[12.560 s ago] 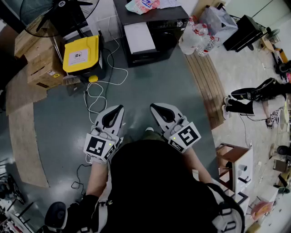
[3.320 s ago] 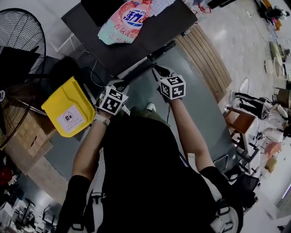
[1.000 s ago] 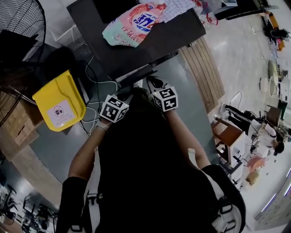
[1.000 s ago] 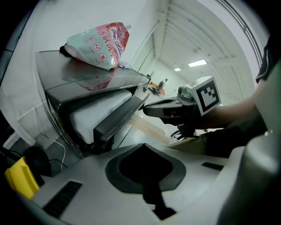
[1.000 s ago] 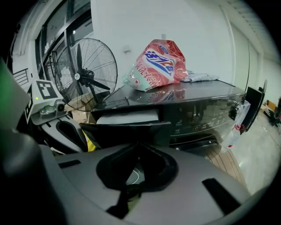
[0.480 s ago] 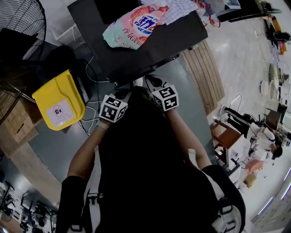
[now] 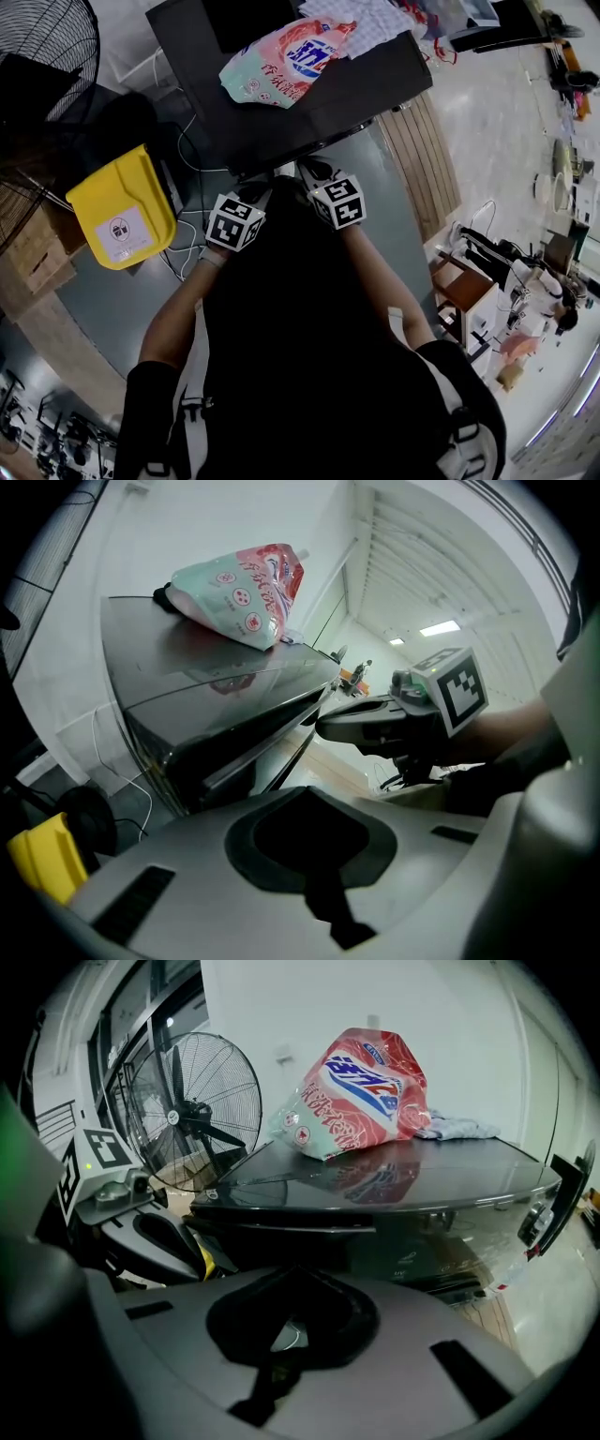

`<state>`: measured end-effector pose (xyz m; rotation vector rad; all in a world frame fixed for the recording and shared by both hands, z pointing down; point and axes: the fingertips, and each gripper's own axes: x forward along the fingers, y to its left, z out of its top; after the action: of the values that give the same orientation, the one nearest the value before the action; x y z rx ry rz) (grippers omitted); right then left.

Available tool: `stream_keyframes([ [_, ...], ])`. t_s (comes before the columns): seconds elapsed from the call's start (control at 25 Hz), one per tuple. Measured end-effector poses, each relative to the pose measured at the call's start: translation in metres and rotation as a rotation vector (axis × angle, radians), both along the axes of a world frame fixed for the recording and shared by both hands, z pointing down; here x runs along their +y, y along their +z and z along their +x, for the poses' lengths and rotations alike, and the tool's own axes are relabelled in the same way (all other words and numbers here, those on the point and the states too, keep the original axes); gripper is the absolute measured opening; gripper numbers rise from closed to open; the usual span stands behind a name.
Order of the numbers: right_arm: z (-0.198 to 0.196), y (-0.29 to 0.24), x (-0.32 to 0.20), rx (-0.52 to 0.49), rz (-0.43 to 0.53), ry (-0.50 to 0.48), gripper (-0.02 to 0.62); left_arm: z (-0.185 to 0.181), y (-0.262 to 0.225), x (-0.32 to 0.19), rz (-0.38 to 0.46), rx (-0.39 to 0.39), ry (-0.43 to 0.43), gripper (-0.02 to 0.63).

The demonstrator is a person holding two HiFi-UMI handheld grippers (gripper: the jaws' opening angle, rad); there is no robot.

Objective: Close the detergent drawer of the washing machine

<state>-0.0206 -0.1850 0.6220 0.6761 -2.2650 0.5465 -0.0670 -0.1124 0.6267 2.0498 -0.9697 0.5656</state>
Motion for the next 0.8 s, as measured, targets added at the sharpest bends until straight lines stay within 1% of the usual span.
stream_keyframes([
  [0.28, -0.001, 0.002, -0.001, 0.011, -0.008, -0.005, 0.017, -0.003, 0.004, 0.000, -0.031, 0.034, -0.008, 0.011],
  [0.64, -0.003, 0.005, -0.003, 0.034, -0.030, -0.018, 0.015, -0.003, 0.009, 0.000, -0.080, 0.076, 0.009, 0.011],
  [0.8, -0.007, 0.004, -0.008, 0.024, -0.029, -0.022, 0.017, -0.009, 0.011, -0.006, -0.075, 0.075, -0.010, 0.011],
])
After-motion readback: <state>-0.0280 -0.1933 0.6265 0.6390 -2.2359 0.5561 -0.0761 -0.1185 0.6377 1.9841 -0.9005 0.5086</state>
